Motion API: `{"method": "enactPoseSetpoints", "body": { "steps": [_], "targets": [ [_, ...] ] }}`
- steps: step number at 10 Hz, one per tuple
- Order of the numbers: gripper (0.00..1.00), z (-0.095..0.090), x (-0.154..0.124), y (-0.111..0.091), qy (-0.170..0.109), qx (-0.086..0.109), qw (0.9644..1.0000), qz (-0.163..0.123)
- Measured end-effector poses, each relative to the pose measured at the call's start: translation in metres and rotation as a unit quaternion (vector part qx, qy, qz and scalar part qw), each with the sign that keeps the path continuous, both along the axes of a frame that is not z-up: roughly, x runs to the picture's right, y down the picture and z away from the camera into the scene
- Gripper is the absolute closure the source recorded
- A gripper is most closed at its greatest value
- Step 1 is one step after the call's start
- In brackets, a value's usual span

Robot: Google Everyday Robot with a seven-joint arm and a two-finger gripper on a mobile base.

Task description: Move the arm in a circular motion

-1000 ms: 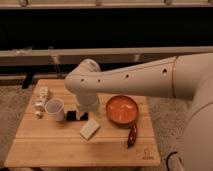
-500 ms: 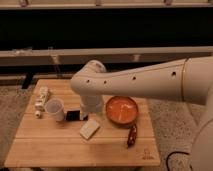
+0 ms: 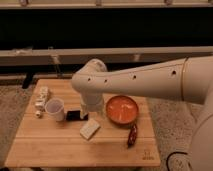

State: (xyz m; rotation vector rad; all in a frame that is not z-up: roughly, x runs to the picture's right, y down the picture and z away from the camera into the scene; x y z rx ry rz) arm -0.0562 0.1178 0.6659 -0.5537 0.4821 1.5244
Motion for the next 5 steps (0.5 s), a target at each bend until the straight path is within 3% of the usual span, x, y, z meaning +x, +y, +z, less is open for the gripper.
{"method": "enactPoseSetpoints", "body": {
  "steps": [5],
  "targets": [
    [0.35,-0.0001,0.0049,-0.0003,0.001,0.001,1.0,0.005]
  ]
}}
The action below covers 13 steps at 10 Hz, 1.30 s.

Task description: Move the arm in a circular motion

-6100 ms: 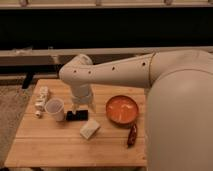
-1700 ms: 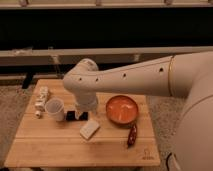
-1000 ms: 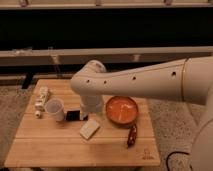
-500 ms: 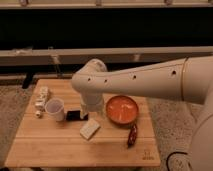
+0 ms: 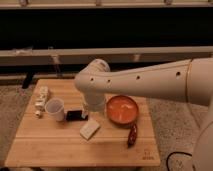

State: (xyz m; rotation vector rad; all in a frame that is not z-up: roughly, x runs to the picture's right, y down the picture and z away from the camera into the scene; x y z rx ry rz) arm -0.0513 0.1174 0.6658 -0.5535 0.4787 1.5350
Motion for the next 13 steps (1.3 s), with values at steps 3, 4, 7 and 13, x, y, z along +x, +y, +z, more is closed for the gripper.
{"method": "enactPoseSetpoints", "body": {
  "steps": [3,4,7,13],
  "targets": [
    [0.35,0.0,0.003,-0.001,-0.001,0.001,1.0,0.002],
    [0.35,0.0,0.006,-0.002,0.001,0.002,1.0,0.005],
    [0.35,0.001,0.018,-0.002,0.003,0.002,1.0,0.009],
    [0.35,0.004,0.027,-0.005,0.004,0.004,0.9998,0.019]
  ]
}}
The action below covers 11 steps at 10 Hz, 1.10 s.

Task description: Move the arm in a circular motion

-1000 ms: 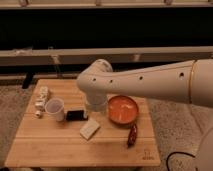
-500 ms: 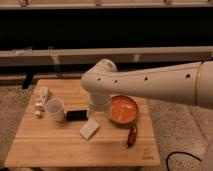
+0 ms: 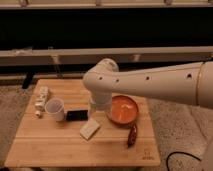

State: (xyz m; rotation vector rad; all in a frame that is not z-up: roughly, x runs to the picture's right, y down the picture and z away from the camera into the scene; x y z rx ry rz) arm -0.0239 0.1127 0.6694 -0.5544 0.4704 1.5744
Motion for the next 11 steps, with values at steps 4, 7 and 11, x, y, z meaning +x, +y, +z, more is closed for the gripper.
{"method": "enactPoseSetpoints", "body": {
  "steps": [4,7,11],
  "targets": [
    [0.35,0.002,0.012,-0.002,0.001,0.001,0.9999,0.01],
    [0.35,0.007,0.02,-0.008,0.002,0.002,0.9999,0.012],
    [0.35,0.011,0.022,-0.012,0.002,0.002,0.9999,0.012]
  ]
}}
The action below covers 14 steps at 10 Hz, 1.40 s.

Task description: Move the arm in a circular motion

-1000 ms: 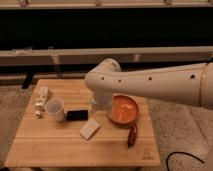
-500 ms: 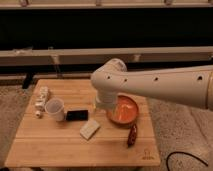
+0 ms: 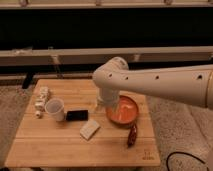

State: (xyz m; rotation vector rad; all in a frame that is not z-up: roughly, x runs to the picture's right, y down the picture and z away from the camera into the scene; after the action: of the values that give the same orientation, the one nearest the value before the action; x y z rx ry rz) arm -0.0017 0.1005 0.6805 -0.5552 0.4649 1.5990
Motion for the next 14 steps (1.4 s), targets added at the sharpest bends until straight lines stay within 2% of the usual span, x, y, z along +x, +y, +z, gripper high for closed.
{"method": "enactPoseSetpoints", "body": {
  "steps": [7,14],
  "targets": [
    [0.35,0.009,0.003,-0.009,-0.001,0.0,1.0,0.002],
    [0.35,0.025,0.011,-0.026,-0.001,0.001,1.0,0.007]
  ]
}}
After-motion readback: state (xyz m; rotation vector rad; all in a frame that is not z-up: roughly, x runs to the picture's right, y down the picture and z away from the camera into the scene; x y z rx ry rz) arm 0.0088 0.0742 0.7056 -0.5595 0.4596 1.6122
